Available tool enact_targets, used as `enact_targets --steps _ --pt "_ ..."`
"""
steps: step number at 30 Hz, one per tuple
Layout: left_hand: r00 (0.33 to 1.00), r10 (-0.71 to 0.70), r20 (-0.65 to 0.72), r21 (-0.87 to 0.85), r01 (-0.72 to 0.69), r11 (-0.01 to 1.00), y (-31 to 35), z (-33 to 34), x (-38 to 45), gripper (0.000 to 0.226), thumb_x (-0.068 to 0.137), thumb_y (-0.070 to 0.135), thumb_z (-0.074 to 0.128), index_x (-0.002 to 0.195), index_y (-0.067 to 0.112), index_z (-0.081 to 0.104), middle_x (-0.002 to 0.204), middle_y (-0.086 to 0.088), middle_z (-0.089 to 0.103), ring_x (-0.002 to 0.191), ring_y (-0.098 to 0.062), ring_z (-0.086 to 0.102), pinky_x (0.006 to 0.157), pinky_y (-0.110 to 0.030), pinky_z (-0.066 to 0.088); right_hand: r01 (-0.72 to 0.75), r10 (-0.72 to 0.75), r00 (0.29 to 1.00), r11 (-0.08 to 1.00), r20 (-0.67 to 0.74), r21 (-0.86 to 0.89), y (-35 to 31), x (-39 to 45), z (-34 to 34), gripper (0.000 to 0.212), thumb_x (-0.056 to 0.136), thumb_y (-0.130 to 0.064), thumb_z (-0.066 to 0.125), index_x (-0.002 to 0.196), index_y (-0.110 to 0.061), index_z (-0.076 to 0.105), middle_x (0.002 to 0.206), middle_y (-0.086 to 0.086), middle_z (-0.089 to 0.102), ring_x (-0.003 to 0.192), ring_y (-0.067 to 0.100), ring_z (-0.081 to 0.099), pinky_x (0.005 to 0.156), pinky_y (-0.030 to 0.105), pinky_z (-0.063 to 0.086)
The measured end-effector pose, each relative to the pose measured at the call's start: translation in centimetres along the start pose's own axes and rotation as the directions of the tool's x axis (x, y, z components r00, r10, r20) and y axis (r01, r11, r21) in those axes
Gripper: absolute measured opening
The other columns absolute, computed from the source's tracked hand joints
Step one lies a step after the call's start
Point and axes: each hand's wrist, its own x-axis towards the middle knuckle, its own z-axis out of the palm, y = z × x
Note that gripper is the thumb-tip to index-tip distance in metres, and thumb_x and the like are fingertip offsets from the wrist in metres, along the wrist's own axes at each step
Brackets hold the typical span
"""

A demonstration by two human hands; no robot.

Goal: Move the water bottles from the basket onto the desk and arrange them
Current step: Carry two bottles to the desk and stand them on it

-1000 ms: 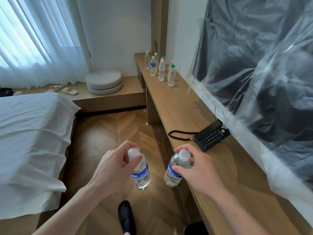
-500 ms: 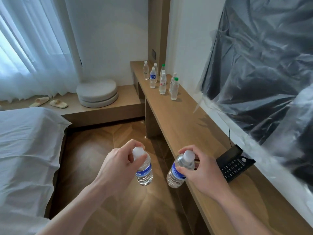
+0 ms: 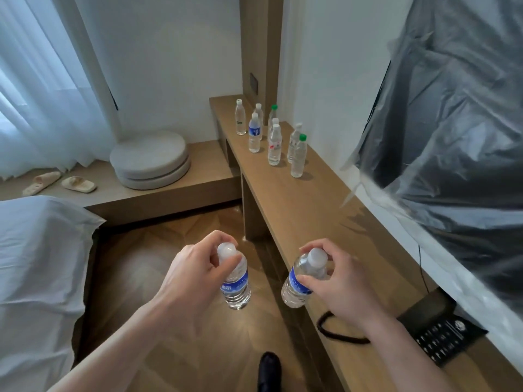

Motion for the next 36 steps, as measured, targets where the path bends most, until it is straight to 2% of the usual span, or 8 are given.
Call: enact_targets --steps 2,5,10,20,23,26,30,36 --pt "1.0 -0.002 0.012 0.021 0.002 1.0 -0.4 0.1 3.2 0.011 0.097 0.044 0.066 0.106 0.04 0.061 0.065 0.028 0.059 0.066 0.001 0.057 0.056 -0.015 0.038 -0.001 0.001 1.0 1.0 0.007 -0.002 0.5 3.6 0.2 0.048 0.078 -0.018 0.093 0.11 -0.043 0.066 0.102 -0.019 0.072 0.095 0.008 0.074 0.075 0.033 0.067" --pt "1.0 0.003 -0.011 0.026 -0.003 1.0 -0.9 -0.5 7.7 0.012 0.095 0.046 0.067 0.104 0.041 0.06 0.065 0.015 0.06 0.062 -0.008 0.056 0.057 -0.023 0.043 -0.003 0.004 0.999 1.0 0.039 -0.006 0.5 8.7 0.3 0.049 0.077 -0.021 0.093 0.11 -0.044 0.066 0.101 -0.022 0.071 0.095 0.009 0.073 0.075 0.034 0.066" --pt "0.997 -0.014 -0.078 0.0 0.014 1.0 -1.8 -1.5 14.0 0.011 0.096 0.043 0.068 0.104 0.042 0.061 0.064 0.003 0.061 0.059 -0.008 0.055 0.054 -0.02 0.041 0.036 -0.032 0.997 0.998 0.067 -0.055 -0.8 16.5 0.6 0.05 0.075 -0.024 0.092 0.112 -0.042 0.064 0.099 -0.017 0.073 0.092 0.012 0.073 0.075 0.038 0.066" --pt "0.999 -0.037 -0.017 -0.044 0.037 0.998 -7.0 -3.9 27.5 0.012 0.095 0.044 0.068 0.105 0.041 0.062 0.069 0.01 0.063 0.067 -0.005 0.059 0.057 -0.023 0.046 -0.032 0.034 0.998 0.998 0.05 -0.05 -2.7 28.1 3.3 0.045 0.081 -0.02 0.091 0.109 -0.043 0.065 0.102 -0.019 0.07 0.1 -0.01 0.064 0.076 0.025 0.064" --pt "0.999 -0.016 0.031 -0.055 0.018 0.998 -9.5 -5.0 32.3 0.012 0.096 0.045 0.067 0.106 0.043 0.061 0.073 0.012 0.066 0.072 -0.006 0.062 0.06 -0.028 0.053 -0.077 0.078 0.997 0.994 0.008 -0.071 -3.2 31.8 5.1 0.044 0.081 -0.021 0.091 0.108 -0.044 0.065 0.101 -0.021 0.069 0.099 -0.006 0.064 0.08 0.03 0.065" --pt "0.998 0.011 0.065 -0.075 -0.006 0.997 -11.7 -6.6 37.2 0.012 0.097 0.042 0.067 0.107 0.04 0.062 0.071 0.019 0.064 0.07 -0.002 0.06 0.061 -0.023 0.048 -0.134 0.133 0.991 0.99 -0.019 -0.04 -4.1 35.4 7.0 0.045 0.08 -0.019 0.092 0.106 -0.045 0.065 0.104 -0.02 0.069 0.099 0.003 0.068 0.081 0.033 0.066" --pt "0.99 0.043 0.133 -0.085 -0.032 0.996 -14.3 -8.8 43.4 0.014 0.097 0.042 0.067 0.11 0.04 0.061 0.071 0.024 0.063 0.075 0.006 0.061 0.06 -0.012 0.042 -0.165 0.165 0.981 0.986 -0.105 0.004 -5.3 39.8 9.1 0.047 0.078 -0.017 0.093 0.108 -0.043 0.067 0.104 -0.021 0.07 0.099 0.007 0.071 0.08 0.037 0.067" --pt "0.98 0.104 0.167 0.013 -0.107 0.994 -16.7 -10.5 52.0 0.018 0.096 0.044 0.068 0.112 0.038 0.06 0.075 0.016 0.061 0.069 0.002 0.06 0.054 -0.007 0.039 -0.222 0.224 0.958 0.975 -0.182 0.028 -6.4 44.6 10.9 0.048 0.078 -0.017 0.093 0.105 -0.046 0.066 0.109 -0.021 0.07 0.101 0.002 0.07 0.077 0.027 0.065"
